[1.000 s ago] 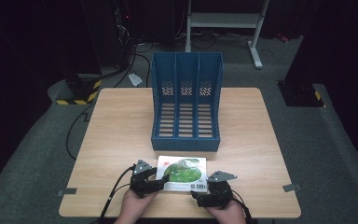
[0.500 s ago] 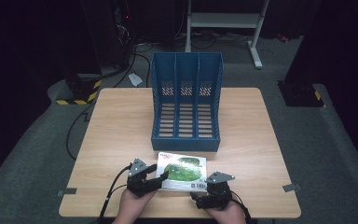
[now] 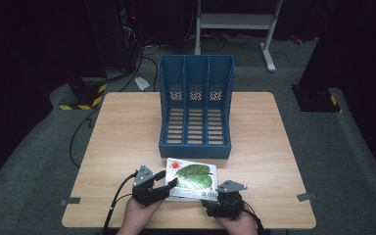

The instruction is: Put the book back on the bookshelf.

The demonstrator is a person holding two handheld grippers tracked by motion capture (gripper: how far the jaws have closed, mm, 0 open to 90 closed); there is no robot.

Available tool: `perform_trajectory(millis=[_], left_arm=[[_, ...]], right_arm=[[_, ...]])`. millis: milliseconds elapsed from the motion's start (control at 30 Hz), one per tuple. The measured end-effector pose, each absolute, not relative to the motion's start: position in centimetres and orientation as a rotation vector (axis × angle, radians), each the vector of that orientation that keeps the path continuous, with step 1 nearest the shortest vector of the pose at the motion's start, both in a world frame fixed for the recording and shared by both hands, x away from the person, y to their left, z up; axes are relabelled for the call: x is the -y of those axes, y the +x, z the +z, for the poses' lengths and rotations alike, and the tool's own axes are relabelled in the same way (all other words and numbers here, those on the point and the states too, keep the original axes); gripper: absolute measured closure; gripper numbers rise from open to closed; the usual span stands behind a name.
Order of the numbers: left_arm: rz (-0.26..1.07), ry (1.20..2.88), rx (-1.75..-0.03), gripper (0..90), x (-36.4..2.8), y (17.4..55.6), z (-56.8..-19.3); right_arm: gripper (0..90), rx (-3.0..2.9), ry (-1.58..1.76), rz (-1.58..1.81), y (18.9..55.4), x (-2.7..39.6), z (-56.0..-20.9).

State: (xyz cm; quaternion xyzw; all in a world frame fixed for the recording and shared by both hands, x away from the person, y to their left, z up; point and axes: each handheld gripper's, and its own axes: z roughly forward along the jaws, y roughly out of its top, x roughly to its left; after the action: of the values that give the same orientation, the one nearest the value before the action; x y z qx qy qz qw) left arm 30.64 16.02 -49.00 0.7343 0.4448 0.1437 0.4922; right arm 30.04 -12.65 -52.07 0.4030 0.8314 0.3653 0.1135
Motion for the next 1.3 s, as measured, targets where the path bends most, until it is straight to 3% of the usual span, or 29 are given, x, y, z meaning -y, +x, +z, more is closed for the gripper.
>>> perform_trajectory(millis=[167,467,900,1300], left_arm=[[0.292,1.798,-1.111,39.3,-16.3,31.3,-49.5],[0.113,1.825,-1.100,41.5,-15.7,32.9,-50.8],[0.106,1.841,-1.069,45.9,-15.8,33.2,-50.9],[0.111,1.879,-1.031,53.4,-16.3,32.9,-51.4]], right_arm=[[20.3,-2.433,1.177,1.066,30.0,12.6,-52.1],[20.4,-2.433,1.181,1.061,29.9,12.6,-52.1],[23.5,-2.445,1.177,1.129,29.3,13.7,-51.7],[38.7,-2.323,1.107,1.220,29.3,15.2,-51.0]])
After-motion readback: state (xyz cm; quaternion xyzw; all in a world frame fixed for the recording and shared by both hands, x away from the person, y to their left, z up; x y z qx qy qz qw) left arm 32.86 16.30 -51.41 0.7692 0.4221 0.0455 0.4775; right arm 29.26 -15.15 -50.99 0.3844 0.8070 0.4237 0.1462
